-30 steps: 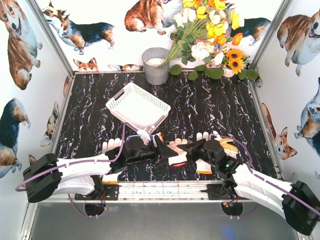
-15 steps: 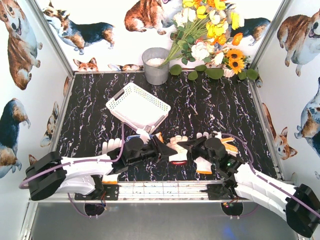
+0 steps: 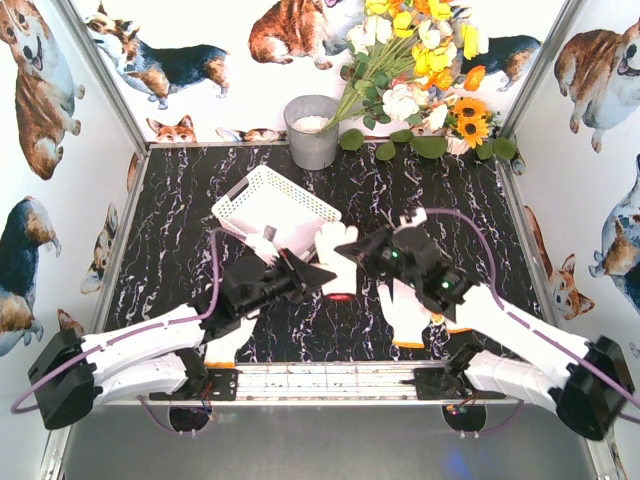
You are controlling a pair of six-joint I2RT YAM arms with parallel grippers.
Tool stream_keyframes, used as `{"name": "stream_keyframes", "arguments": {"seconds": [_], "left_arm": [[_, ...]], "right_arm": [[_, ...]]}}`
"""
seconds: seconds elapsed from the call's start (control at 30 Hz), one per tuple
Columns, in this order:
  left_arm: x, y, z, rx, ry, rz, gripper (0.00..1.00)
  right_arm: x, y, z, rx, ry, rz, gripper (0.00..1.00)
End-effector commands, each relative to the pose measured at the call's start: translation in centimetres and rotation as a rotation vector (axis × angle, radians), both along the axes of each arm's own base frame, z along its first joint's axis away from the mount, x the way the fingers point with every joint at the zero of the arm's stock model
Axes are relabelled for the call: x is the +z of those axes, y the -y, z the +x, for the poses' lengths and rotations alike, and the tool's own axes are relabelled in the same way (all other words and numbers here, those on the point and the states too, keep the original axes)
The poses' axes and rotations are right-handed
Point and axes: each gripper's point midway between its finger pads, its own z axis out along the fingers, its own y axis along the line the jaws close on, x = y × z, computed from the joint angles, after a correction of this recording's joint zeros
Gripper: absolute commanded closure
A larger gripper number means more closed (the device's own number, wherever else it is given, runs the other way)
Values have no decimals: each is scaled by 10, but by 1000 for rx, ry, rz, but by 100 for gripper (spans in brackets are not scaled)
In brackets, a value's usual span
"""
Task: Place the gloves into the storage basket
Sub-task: Pick up the glove from the center of the board, then place the glove in the bin.
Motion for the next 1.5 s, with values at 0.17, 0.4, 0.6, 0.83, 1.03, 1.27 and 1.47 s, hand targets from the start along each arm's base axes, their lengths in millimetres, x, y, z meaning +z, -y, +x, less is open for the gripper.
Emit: {"name": "stream_keyframes", "arguments": {"seconds": [0.17, 0.4, 0.6, 0.83, 1.03, 1.27, 1.47], "left_arm": [[15, -46, 43, 140, 133, 156, 100], [6, -72, 63, 218, 185, 299, 100], [0, -86, 87, 259, 211, 428, 100], [-10, -109, 114, 315, 225, 546, 100], [-11, -124, 144, 337, 231, 583, 100], [-23, -127, 177, 309, 239, 633, 100], [-39, -132, 206, 295, 242, 721, 100]], "right_arm": [[28, -59, 33, 241, 167, -168, 100], [14, -101, 64, 385, 261, -314, 100], [16, -131, 85, 512, 379, -386, 100], [-3, -152, 113, 579, 476, -440, 100], [-15, -162, 146, 571, 495, -420, 100], [-23, -171, 180, 577, 541, -445, 100], [-37, -172, 207, 594, 562, -447, 100]]}}
